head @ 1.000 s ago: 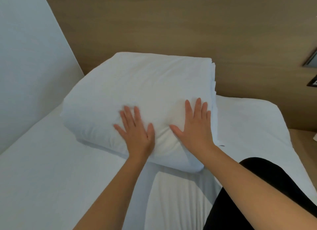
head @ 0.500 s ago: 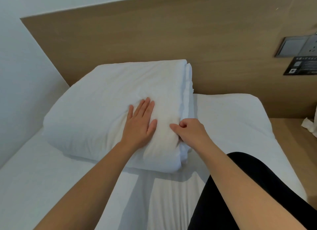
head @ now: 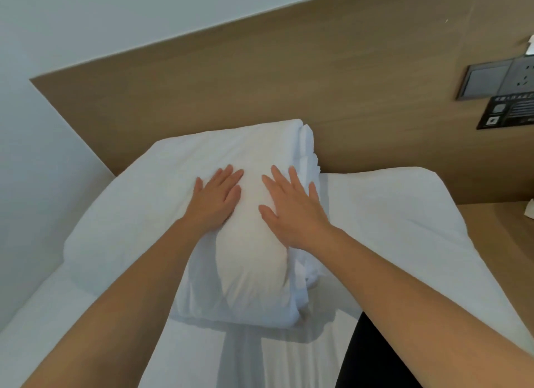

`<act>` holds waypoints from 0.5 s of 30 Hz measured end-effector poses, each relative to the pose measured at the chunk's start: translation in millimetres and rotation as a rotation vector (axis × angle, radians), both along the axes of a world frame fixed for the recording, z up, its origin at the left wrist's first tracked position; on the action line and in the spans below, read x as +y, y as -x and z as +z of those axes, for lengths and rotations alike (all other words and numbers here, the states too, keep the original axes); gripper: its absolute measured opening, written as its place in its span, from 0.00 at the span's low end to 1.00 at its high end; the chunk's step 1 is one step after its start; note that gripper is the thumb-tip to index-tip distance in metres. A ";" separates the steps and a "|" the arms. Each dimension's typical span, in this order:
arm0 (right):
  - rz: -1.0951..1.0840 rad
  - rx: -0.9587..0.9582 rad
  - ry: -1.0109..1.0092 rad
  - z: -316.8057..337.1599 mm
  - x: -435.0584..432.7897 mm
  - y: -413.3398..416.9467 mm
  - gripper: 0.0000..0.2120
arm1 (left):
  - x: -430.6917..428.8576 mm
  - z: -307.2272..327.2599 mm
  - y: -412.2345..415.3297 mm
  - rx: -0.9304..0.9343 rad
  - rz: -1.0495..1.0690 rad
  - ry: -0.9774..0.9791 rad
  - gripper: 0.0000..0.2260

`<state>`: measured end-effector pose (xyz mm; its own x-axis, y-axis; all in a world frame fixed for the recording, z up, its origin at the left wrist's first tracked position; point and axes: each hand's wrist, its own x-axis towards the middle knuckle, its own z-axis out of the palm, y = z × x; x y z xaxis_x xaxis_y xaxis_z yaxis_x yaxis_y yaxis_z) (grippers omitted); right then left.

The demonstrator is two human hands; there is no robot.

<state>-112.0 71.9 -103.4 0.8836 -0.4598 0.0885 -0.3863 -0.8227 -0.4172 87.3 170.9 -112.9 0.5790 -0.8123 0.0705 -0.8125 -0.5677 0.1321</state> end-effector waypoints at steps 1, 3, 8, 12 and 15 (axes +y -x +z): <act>0.038 0.083 0.053 -4.1 -6.8 -8.8 0.28 | 0.8 0.1 -10.8 -0.002 0.117 -0.019 0.23; 0.043 0.208 0.065 -16.0 -17.0 -17.9 0.27 | 1.6 -4.1 -27.8 0.019 0.296 -0.127 0.26; 0.011 0.197 -0.078 -36.3 -22.2 -14.6 0.26 | -1.8 -15.7 -19.8 0.019 0.252 -0.183 0.28; 0.074 0.010 -0.155 -42.1 -29.7 7.7 0.25 | 1.2 -13.1 16.0 0.071 0.145 -0.077 0.27; 0.031 0.036 -0.153 -49.6 -45.3 39.4 0.26 | -10.3 -5.8 60.0 0.084 0.017 -0.046 0.26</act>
